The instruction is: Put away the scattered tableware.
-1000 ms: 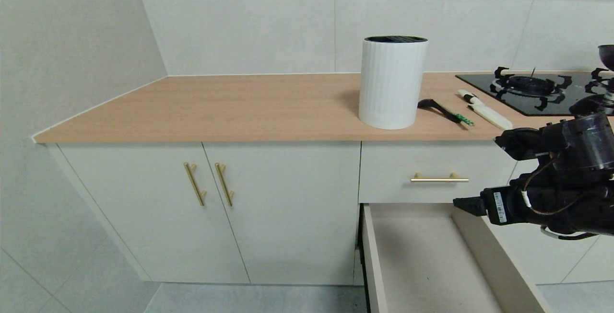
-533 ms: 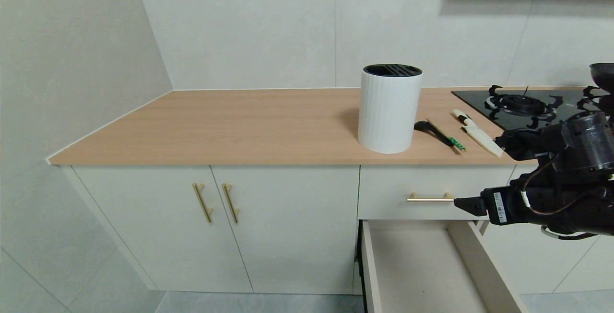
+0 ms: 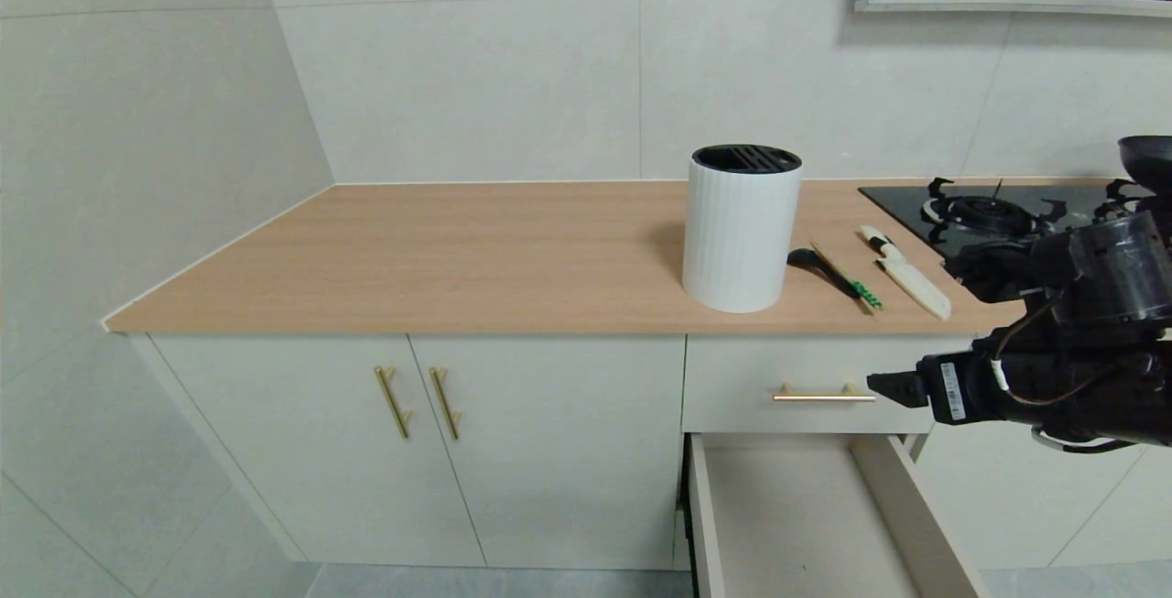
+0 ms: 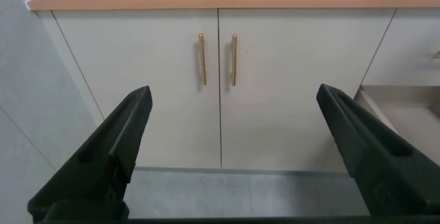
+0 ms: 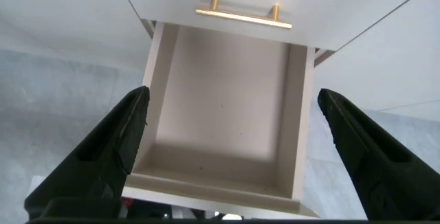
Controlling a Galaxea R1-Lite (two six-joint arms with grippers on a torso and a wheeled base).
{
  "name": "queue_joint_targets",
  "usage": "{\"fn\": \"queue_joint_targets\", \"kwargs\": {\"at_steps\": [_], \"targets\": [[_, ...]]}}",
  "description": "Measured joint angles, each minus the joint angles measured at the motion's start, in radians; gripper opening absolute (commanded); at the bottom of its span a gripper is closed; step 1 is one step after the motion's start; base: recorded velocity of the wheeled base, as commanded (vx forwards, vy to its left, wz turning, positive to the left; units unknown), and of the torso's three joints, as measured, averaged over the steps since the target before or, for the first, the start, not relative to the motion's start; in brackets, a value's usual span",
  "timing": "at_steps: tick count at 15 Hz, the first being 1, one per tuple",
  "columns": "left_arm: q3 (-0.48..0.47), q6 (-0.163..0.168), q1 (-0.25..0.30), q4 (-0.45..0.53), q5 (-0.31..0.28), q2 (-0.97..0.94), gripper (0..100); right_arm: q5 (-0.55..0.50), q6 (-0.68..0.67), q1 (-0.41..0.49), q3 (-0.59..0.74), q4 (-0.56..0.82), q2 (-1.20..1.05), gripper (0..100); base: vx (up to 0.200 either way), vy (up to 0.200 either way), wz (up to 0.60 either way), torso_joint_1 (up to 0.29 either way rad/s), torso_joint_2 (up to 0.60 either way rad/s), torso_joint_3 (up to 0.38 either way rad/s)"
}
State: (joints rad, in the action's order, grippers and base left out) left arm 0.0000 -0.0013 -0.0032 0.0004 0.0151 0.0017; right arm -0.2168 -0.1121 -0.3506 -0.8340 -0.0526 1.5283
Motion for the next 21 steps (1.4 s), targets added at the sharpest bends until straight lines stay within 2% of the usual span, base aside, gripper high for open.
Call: {"fn": "queue_joint_targets", "kwargs": {"at_steps": [4, 9, 13, 17, 21], "targets": [[0.0, 0.0, 0.0, 0.0, 0.001, 0.0, 100, 0.018, 0.027, 0.034, -0.106, -0.036, 0.033, 100, 0.0, 0.0, 0.0, 0.0, 0.0, 0.0], [0.0, 0.0, 0.0, 0.0, 0.001, 0.0, 100, 0.022, 0.116, 0.1, -0.352, -0.041, 0.209, 100, 0.0, 0.0, 0.0, 0.0, 0.0, 0.0], [0.0, 0.0, 0.0, 0.0, 0.002, 0.0, 100, 0.027, 0.12, 0.174, -0.405, -0.122, 0.355, 100, 0.0, 0.0, 0.0, 0.0, 0.0, 0.0], [0.0, 0.0, -0.001, 0.0, 0.001, 0.0, 100, 0.018, 0.12, 0.185, -0.419, -0.187, 0.439, 100, 0.0, 0.0, 0.0, 0.0, 0.0, 0.0], [0.0, 0.0, 0.0, 0.0, 0.001, 0.0, 100, 0.017, 0.107, 0.203, -0.454, -0.19, 0.492, 100, 0.0, 0.0, 0.0, 0.0, 0.0, 0.0]]}}
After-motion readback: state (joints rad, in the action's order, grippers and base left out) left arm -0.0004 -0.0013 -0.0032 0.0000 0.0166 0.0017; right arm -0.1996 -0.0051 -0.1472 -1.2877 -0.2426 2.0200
